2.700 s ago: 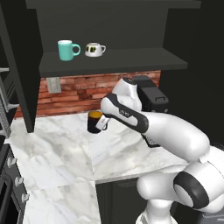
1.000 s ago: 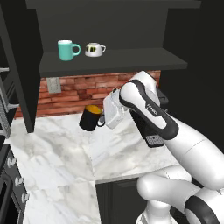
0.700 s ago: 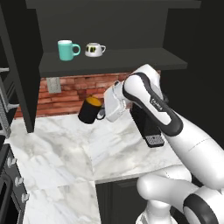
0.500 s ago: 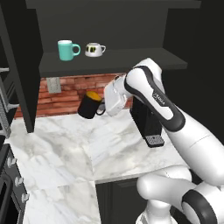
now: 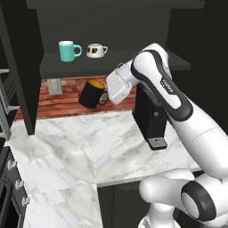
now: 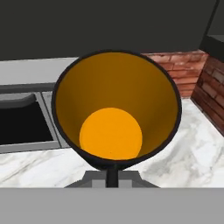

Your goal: Pick the mug on the counter and place it in the cabinet with the handle facing the right, like the mugs already inside.

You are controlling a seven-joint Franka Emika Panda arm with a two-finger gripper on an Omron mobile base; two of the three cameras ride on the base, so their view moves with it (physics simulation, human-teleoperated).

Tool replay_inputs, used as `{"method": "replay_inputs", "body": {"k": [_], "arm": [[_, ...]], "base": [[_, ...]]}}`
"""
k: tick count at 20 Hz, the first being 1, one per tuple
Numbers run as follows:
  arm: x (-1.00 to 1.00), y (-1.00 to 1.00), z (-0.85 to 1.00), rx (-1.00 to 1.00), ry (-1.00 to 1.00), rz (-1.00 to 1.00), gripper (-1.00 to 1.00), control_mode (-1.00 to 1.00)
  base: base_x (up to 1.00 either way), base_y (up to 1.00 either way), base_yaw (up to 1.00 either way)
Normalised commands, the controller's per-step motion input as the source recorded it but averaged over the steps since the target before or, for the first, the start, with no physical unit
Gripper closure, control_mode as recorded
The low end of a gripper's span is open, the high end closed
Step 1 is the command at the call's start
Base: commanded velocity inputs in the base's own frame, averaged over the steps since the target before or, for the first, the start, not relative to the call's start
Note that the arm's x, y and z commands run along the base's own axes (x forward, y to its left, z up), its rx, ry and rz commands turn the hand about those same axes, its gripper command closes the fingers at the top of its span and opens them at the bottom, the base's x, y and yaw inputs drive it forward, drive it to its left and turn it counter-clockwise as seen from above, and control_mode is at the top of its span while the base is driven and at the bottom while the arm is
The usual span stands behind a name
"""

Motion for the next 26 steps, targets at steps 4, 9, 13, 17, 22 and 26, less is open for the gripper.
{"method": "replay_inputs", "body": {"k": [4, 9, 13, 17, 22, 26], "arm": [[0.0, -0.1, 0.37, 0.02, -0.01, 0.0, 1.0, -1.0], [0.0, -0.09, 0.33, 0.09, -0.05, 0.02, 1.0, -1.0], [0.0, -0.08, 0.38, 0.11, -0.04, 0.03, 1.0, -1.0], [0.19, -0.18, 0.37, 0.0, 0.0, 0.04, 1.0, -1.0], [0.35, -0.21, 0.3, -0.01, 0.05, 0.04, 1.0, -1.0], [0.36, -0.28, -0.02, 0.03, 0.01, 0.1, 1.0, -1.0]], "base": [[0.0, 0.0, 0.0], [0.0, 0.0, 0.0], [0.0, 0.0, 0.0], [0.0, 0.0, 0.0], [0.0, 0.0, 0.0], [0.0, 0.0, 0.0]]}}
